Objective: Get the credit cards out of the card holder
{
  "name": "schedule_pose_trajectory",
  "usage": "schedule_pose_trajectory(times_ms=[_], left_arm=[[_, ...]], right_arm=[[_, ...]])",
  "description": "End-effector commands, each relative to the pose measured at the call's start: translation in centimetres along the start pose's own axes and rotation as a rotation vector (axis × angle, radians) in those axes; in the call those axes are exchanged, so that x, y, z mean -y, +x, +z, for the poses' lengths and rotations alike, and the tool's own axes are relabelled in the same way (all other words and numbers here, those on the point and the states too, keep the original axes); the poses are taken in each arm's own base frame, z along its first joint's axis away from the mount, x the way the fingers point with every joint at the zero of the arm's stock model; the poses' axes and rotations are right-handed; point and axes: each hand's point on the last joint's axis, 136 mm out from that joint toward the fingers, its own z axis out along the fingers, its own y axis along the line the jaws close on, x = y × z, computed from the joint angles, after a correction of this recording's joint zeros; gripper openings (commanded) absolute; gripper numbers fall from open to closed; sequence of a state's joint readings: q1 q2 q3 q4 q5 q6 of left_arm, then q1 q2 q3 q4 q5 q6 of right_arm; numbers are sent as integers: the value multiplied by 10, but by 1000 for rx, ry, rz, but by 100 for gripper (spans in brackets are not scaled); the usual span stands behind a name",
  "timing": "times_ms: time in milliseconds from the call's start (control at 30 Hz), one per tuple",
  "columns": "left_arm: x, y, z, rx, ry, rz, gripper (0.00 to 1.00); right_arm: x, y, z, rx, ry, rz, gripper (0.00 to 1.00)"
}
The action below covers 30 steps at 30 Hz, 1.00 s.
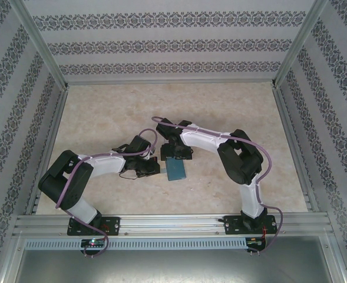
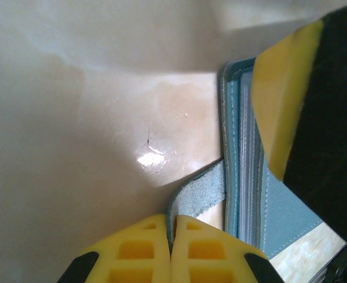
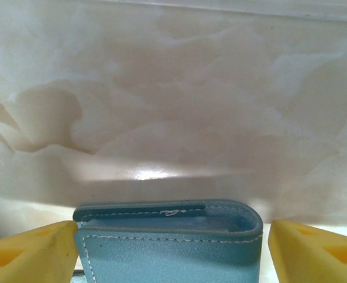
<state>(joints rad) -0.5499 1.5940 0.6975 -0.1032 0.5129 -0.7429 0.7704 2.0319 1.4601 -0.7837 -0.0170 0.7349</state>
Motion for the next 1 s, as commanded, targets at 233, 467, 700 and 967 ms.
schedule_pose_trajectory(times_ms=[233,467,700,967], left_arm=[[-1,0,1,-4,18,-21,0],[-2,1,4,-17,12,-28,0],[0,-3,3,-8,18,-35,0],[2,-7,1,15,22,-51,0]], right_arm=[[9,0,-31,54,36,-3,83],[17,2,-43,65,50,-9,79],[21,3,-53,76,48,-20,60],[26,3,-56,58,38,-37,29]])
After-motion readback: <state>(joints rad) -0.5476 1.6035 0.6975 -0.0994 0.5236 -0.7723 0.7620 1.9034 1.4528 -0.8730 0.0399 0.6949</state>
